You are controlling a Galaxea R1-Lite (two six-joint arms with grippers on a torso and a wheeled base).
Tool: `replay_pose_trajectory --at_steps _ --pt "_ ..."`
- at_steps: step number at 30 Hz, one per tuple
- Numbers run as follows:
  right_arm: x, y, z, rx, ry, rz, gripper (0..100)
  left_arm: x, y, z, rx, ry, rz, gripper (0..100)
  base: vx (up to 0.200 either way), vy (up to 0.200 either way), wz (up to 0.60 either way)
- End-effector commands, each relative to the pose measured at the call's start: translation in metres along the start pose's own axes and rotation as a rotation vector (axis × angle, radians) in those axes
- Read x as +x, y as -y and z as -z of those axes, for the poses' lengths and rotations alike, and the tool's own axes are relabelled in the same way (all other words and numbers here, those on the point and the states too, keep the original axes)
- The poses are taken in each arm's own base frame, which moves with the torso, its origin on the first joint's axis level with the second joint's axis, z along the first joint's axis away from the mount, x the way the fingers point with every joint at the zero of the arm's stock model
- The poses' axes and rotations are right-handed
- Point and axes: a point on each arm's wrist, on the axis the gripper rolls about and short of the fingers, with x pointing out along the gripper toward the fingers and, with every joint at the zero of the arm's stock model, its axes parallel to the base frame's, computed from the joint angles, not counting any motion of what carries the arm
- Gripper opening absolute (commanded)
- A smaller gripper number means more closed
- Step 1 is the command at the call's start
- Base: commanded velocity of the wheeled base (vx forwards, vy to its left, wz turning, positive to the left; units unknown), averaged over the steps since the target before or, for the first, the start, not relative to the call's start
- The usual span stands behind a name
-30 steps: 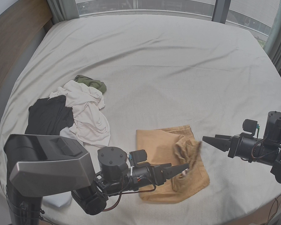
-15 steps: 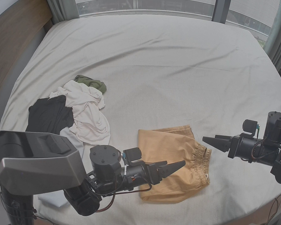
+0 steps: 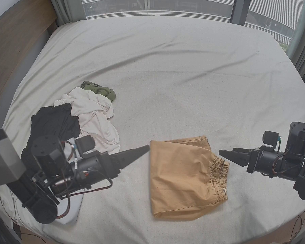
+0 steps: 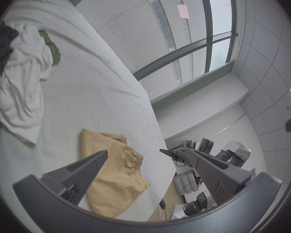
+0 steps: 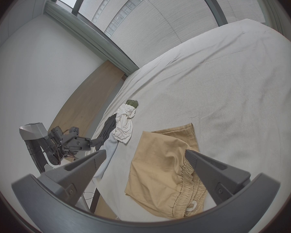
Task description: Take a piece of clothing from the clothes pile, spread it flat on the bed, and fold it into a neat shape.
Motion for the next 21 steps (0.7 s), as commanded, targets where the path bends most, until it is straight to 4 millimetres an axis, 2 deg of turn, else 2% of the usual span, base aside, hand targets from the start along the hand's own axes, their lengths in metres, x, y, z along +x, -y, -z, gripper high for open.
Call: replay_pose_trajectory --at_steps 1,9,17,21 --pt "0.0 0.001 0.003 0.007 -0.011 0.004 100 -0.024 0.005 -0.013 0.076 0.051 -0.019 100 0.0 0.0 0.0" --pt "-0.003 0.009 0.013 0.028 -0.05 0.043 100 -0.042 -0.006 -0.002 0.262 0.011 -0.102 100 0.0 0.0 0.0" --pt "-0.005 0.019 0.035 0.021 -0.139 0.085 100 -0.051 -0.01 0.0 0.272 0.0 -0.133 100 0.0 0.0 0.0" --pt "-0.005 0.03 0.043 0.02 -0.18 0.125 100 -0.054 -0.011 0.002 0.278 -0.009 -0.143 100 0.0 0.0 0.0"
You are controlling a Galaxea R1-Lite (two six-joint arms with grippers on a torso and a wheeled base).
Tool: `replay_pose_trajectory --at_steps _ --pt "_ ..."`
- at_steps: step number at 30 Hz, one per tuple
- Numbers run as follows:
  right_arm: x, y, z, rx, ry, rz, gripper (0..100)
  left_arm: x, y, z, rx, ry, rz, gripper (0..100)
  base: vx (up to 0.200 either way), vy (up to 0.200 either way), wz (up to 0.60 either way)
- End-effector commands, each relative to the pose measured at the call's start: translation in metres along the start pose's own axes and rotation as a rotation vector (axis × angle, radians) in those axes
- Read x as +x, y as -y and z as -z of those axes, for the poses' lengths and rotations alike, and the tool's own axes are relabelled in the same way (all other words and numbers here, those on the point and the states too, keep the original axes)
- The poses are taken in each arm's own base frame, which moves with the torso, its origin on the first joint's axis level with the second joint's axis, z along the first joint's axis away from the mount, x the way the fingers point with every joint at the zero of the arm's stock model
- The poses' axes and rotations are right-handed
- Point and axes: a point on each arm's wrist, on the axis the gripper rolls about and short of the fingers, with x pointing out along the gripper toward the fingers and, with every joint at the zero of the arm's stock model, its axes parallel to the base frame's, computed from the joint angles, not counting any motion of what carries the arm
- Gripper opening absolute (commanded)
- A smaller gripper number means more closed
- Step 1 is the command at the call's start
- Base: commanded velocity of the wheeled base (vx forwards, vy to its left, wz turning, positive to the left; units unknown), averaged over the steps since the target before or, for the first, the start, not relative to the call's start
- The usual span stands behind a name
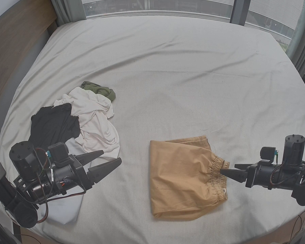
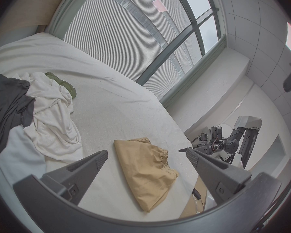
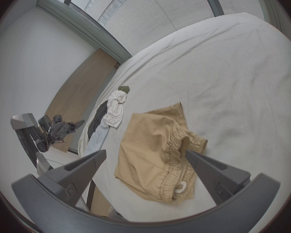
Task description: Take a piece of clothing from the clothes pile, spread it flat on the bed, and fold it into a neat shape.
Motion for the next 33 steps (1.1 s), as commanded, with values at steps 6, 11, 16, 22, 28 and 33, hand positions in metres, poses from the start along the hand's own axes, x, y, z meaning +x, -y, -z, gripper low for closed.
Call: replay_pose_trajectory --at_steps 6,11,16,22,28,33 --pt "0.019 0.029 0.037 0.025 -0.186 0.076 100 -0.002 -0.002 0.007 -0.008 -0.029 -0.011 100 0.0 0.0 0.0" --pt "0.026 0.037 0.045 0.028 -0.199 0.086 100 -0.001 -0.003 0.009 -0.012 -0.037 -0.014 100 0.0 0.0 0.0" --pt "0.03 0.042 0.053 0.039 -0.217 0.091 100 -0.001 -0.003 0.009 -0.013 -0.041 -0.014 100 0.0 0.0 0.0" --pt "0.036 0.047 0.06 0.045 -0.225 0.093 100 0.0 -0.003 0.01 -0.012 -0.042 -0.013 100 0.0 0.0 0.0" --pt "0.042 0.052 0.064 0.044 -0.215 0.093 100 0.0 -0.003 0.01 -0.01 -0.043 -0.011 100 0.0 0.0 0.0" --pt "0.045 0.053 0.068 0.037 -0.205 0.088 100 0.0 -0.002 0.01 -0.011 -0.045 -0.01 100 0.0 0.0 0.0"
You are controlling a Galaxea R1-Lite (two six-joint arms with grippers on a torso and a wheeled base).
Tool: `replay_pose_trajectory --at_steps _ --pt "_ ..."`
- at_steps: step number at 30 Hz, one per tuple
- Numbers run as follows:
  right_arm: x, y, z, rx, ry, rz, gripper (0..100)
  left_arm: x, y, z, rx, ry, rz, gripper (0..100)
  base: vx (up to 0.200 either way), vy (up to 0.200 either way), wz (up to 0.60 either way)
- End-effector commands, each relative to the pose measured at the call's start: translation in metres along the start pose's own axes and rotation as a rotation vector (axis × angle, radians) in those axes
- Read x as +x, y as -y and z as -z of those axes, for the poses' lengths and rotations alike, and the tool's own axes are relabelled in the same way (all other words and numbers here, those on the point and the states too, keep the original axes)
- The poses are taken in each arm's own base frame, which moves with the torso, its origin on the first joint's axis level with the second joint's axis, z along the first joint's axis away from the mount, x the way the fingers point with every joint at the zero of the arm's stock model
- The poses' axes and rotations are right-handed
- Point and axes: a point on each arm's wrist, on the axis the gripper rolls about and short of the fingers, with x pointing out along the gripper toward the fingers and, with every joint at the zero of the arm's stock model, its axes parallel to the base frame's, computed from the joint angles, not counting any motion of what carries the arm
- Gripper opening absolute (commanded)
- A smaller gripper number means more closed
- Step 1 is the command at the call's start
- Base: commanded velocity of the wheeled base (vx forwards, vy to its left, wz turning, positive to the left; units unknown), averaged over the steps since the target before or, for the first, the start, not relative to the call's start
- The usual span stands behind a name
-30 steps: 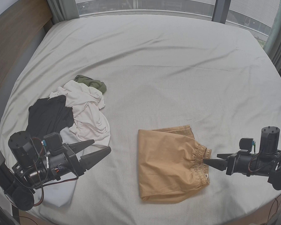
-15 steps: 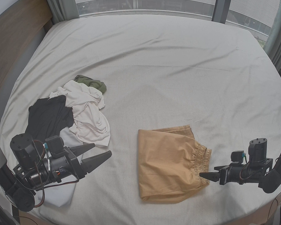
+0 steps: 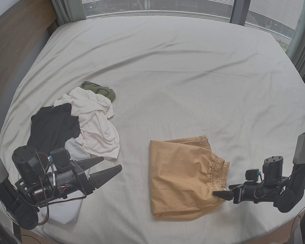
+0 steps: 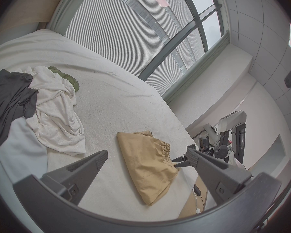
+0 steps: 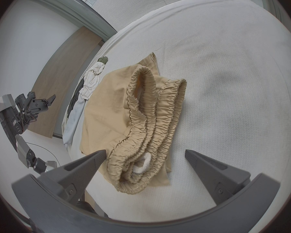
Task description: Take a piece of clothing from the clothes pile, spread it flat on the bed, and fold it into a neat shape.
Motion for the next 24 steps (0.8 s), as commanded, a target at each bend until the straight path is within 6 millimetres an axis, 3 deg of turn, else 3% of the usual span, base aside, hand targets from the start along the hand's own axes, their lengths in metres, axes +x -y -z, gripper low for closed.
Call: replay_pose_trajectory --at_steps 1,14,24 --pt "0.005 0.003 0.008 0.017 -0.038 0.005 100 0.001 0.0 0.001 -0.001 -0.003 0.001 100 0.0 0.0 0.0" --pt "0.007 -0.001 0.011 0.013 -0.037 -0.029 100 -0.001 0.0 0.002 0.018 -0.006 -0.001 100 0.0 0.0 0.0" --pt "0.021 -0.008 0.017 0.07 -0.056 -0.085 100 -0.002 0.001 0.002 0.019 -0.008 -0.001 100 0.0 0.0 0.0"
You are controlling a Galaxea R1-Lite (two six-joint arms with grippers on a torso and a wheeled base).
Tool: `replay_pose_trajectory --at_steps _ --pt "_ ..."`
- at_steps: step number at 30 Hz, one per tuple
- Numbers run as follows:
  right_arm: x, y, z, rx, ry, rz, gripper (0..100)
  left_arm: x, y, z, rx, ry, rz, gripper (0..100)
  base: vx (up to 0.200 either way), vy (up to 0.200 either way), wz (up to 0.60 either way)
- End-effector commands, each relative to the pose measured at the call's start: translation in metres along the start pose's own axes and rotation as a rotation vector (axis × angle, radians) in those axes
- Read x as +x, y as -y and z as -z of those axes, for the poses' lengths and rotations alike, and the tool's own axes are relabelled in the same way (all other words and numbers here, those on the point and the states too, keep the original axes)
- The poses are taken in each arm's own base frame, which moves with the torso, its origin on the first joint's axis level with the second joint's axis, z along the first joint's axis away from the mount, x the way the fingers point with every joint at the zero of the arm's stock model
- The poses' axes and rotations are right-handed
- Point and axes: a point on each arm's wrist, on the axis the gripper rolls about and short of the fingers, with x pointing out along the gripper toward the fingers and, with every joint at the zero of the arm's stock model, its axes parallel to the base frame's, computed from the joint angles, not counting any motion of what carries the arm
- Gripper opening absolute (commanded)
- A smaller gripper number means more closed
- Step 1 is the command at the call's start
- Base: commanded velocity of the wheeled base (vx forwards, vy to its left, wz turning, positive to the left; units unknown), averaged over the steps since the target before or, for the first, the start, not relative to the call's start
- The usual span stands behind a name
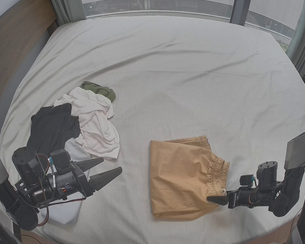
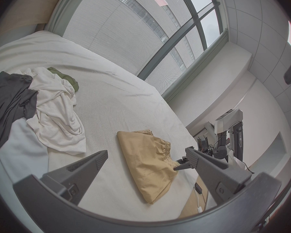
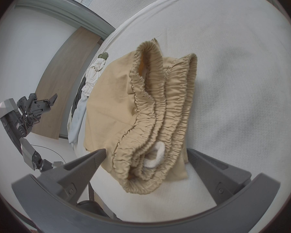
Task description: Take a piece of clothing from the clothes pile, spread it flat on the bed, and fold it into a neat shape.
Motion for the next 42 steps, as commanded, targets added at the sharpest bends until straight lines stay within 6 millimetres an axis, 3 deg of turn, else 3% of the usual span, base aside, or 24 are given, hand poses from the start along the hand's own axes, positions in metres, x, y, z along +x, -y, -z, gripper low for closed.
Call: replay_pose_trajectory --at_steps 1,27,28,42 --pt "0.0088 -0.0022 0.0047 0.01 -0.004 -0.025 100 -0.001 0.0007 -0.0004 0.0 0.002 0.001 100 0.0 0.0 0.0" --pt "0.0175 -0.007 0.0042 0.05 0.029 -0.068 100 -0.0024 0.0009 0.0013 -0.002 -0.004 -0.001 100 0.0 0.0 0.0" --pt "0.0175 -0.007 0.0042 0.05 0.029 -0.068 0 -0.0022 0.0012 0.0014 -0.002 -0.005 0.0 100 0.0 0.0 0.0" --pt "0.0183 -0.0122 0.0028 0.039 0.029 -0.094 0 -0.003 0.0025 0.0036 -0.004 -0.014 0.002 100 0.0 0.0 0.0"
